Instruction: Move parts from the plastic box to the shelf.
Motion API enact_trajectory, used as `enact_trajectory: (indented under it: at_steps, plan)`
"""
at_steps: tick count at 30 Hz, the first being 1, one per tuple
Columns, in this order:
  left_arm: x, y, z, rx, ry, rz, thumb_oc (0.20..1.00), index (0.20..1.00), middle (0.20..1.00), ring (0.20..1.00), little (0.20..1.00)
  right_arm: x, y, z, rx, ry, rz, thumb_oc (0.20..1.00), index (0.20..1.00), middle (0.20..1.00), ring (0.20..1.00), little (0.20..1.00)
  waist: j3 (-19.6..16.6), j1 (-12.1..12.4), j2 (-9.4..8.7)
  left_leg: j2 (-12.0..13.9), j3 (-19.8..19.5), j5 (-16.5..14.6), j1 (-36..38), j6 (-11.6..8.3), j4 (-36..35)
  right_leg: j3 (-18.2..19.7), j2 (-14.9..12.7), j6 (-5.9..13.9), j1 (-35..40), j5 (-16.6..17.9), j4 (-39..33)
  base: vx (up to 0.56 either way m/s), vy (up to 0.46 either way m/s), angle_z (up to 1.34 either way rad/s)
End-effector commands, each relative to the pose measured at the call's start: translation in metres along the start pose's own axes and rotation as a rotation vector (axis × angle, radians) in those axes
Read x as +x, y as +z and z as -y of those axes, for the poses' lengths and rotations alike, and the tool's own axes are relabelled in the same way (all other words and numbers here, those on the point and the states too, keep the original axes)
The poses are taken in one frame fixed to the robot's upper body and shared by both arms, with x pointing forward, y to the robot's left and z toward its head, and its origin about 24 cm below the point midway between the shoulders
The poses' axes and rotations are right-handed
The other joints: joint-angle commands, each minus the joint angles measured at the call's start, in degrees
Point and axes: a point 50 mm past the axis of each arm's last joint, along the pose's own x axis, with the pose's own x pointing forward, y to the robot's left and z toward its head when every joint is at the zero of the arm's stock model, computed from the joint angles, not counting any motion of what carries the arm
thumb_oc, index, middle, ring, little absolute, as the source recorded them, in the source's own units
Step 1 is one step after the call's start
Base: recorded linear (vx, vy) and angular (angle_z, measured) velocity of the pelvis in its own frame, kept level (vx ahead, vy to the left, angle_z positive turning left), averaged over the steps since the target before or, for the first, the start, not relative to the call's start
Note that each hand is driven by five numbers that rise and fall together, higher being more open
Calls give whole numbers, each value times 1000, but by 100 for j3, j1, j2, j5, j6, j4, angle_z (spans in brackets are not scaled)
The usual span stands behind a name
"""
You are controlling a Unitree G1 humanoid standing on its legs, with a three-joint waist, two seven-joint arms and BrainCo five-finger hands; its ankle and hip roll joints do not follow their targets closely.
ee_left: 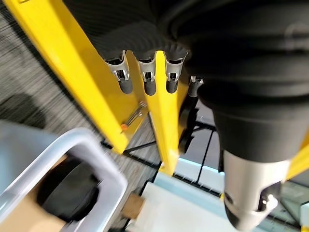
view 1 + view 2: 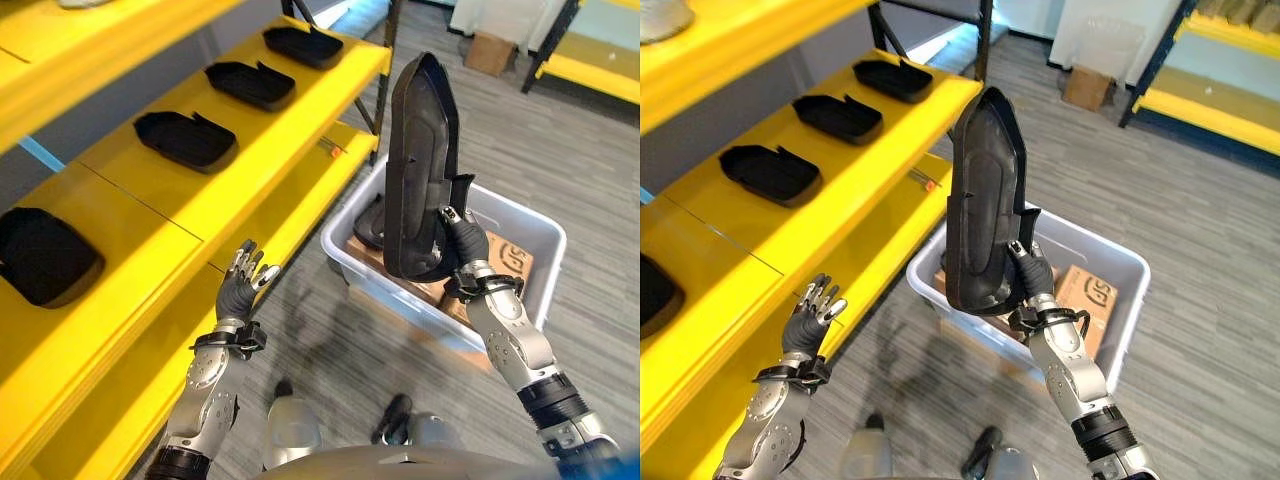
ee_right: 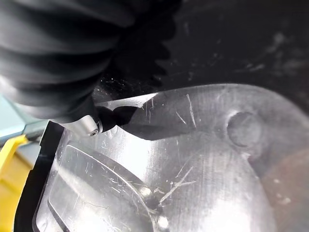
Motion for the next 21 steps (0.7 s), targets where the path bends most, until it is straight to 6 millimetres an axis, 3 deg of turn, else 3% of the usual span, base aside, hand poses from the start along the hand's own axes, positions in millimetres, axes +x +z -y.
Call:
enact_trajectory:
  at_steps: [1, 2, 5, 8, 11, 14, 16, 17, 18, 19, 20, 21]
  plan:
    - [-2, 26, -3, 57, -44, 108, 1000, 1000, 1000, 1000, 1000, 7, 27, -14, 51, 68, 153, 200, 200, 200, 200, 200, -139, 32, -244, 7, 70, -136, 486, 69, -373, 361, -68, 347, 313, -57, -525, 27, 303, 110]
    - [-1, 28, -3, 82, -56, 111, 1000, 1000, 1000, 1000, 1000, 5, 26, -11, 47, 55, 148, 200, 200, 200, 200, 200, -152, 85, -245, -139, 26, -178, 438, 112, -443, 195, -253, 473, 423, 132, -571, 10, 195, 74]
    - [-1, 30, -6, 102, -48, 117, 1000, 1000, 1000, 1000, 1000, 6, 22, -16, 63, 67, 137, 200, 200, 200, 200, 200, -156, 142, -276, -352, -45, -282, 411, 226, -425, 138, -423, 615, 494, 367, -706, 17, 347, 62]
    - [-2, 36, -12, 104, -17, 142, 1000, 1000, 1000, 1000, 1000, 8, 19, -23, 60, 88, 127, 200, 200, 200, 200, 200, -137, 369, -389, -811, -179, -525, 236, 433, -272, 92, -779, 928, 594, 1005, -1031, -3, 355, 26]
    - [-2, 40, -14, 112, -9, 160, 1000, 1000, 1000, 1000, 1000, 9, 22, -26, 59, 100, 142, 200, 200, 200, 200, 200, -80, 455, -444, -1151, -264, -656, 8, 571, -58, 231, -970, 1087, 563, 1390, -1191, -30, 299, 29]
    - [-1, 38, -13, 122, -24, 148, 1000, 1000, 1000, 1000, 1000, 5, 18, -23, 56, 86, 129, 200, 200, 200, 200, 200, -88, 447, -405, -1360, -370, -620, -24, 702, -166, 521, -991, 1118, 487, 1496, -1142, 4, 303, 28]
    - [-1, 37, -13, 140, -37, 140, 1000, 1000, 1000, 1000, 1000, 2, 15, -20, 57, 75, 120, 200, 200, 200, 200, 200, -129, 409, -371, -1396, -457, -540, 46, 750, -344, 723, -948, 1091, 445, 1467, -1025, 35, 258, 52]
    - [0, 38, -12, 165, -59, 133, 1000, 1000, 1000, 1000, 1000, -3, 13, -13, 54, 53, 112, 200, 200, 200, 200, 200, -131, 143, -303, -1475, -701, -240, 106, 841, -655, 1630, -585, 868, 88, 1327, -786, -5, 274, 73]
    - [0, 37, -12, 172, -66, 128, 1000, 1000, 1000, 1000, 1000, -5, 12, -11, 53, 49, 106, 200, 200, 200, 200, 200, -117, 48, -272, -1471, -783, -158, 160, 859, -768, 1997, -328, 806, -61, 1143, -660, -9, 275, 117]
    - [0, 37, -12, 172, -66, 128, 1000, 1000, 1000, 1000, 1000, -6, 13, -11, 53, 49, 106, 200, 200, 200, 200, 200, -133, 50, -275, -1473, -780, -143, 142, 860, -777, 2001, -331, 804, -85, 1151, -660, 13, 169, 102]
    - [1, 36, -10, 181, -77, 122, 1000, 1000, 1000, 1000, 1000, -8, 11, -10, 55, 51, 103, 200, 200, 200, 200, 200, -91, -61, -245, -1474, -843, -40, 222, 893, -881, 2259, 142, 634, -224, 750, -396, 12, 135, 80]
    - [0, 35, -10, 183, -80, 115, 1000, 1000, 1000, 1000, 1000, -10, 10, -9, 57, 53, 92, 200, 200, 200, 200, 200, -85, -96, -249, -1497, -877, -6, 256, 903, -924, 2321, 323, 588, -311, 556, -314, 40, 218, 26]
